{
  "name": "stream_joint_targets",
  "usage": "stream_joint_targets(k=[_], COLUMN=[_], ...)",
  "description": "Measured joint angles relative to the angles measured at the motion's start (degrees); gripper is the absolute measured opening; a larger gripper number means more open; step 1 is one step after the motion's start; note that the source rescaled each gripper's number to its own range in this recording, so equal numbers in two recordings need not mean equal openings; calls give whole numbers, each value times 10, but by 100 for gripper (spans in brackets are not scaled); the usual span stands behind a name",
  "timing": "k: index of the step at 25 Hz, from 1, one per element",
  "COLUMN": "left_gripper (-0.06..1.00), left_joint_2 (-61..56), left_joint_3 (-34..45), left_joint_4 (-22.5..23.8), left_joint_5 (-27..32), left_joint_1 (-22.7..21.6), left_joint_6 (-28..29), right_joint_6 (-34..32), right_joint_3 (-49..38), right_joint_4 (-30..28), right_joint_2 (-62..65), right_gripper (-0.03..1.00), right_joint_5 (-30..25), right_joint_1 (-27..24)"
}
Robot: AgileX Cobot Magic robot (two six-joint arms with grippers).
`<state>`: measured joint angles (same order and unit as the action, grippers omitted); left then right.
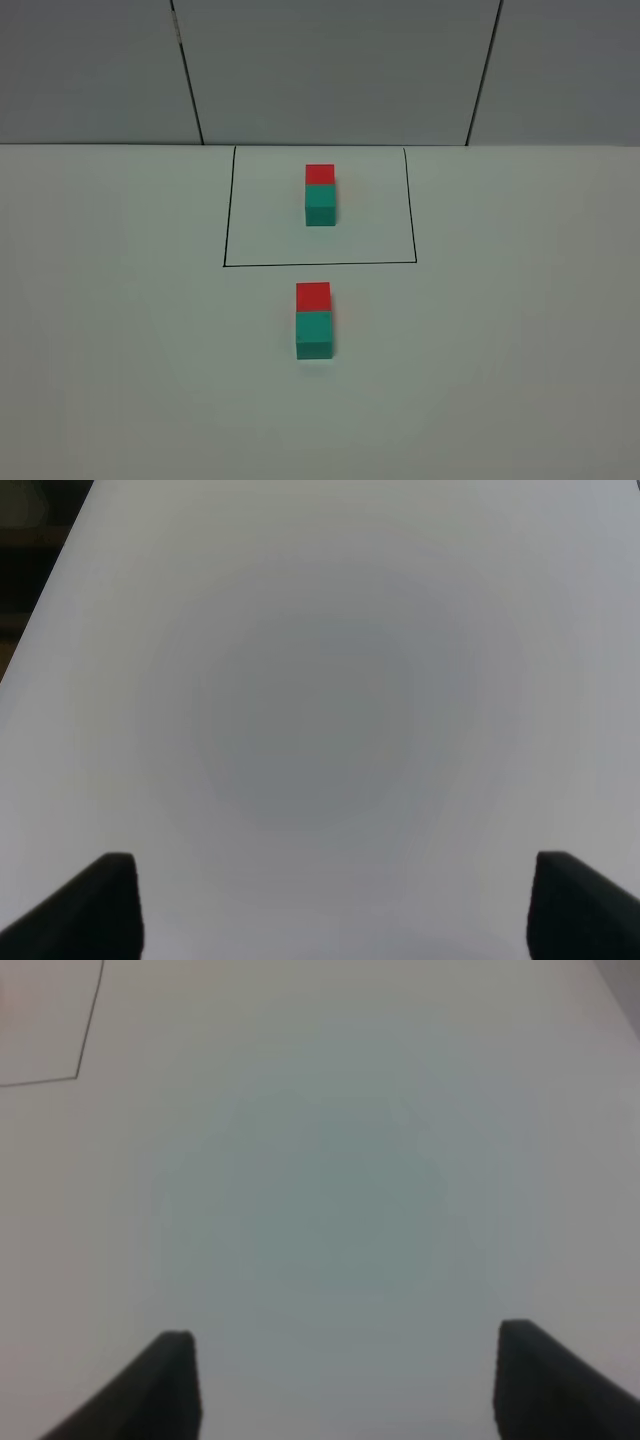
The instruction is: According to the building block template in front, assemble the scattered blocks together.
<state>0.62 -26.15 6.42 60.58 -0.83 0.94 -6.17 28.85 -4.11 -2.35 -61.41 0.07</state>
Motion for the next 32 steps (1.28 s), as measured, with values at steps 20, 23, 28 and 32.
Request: stream_joint_targets(k=[20,23,28,32], left_gripper=[94,94,94,94], left_joint_2=[0,0,0,0], left_joint_3=[0,0,0,0], left_joint_4=[0,0,0,0], left_joint_5=[0,0,0,0], left_joint_1=[0,0,0,0], left_joint_6=[0,0,0,0], right_joint_6=[4,4,4,4], right_joint_3=[0,0,0,0], right_joint_4=[0,0,0,0], right_joint_2=[0,0,0,0], right_gripper=[61,61,61,61], right_joint_5=[0,0,0,0], right_joint_1=[0,0,0,0])
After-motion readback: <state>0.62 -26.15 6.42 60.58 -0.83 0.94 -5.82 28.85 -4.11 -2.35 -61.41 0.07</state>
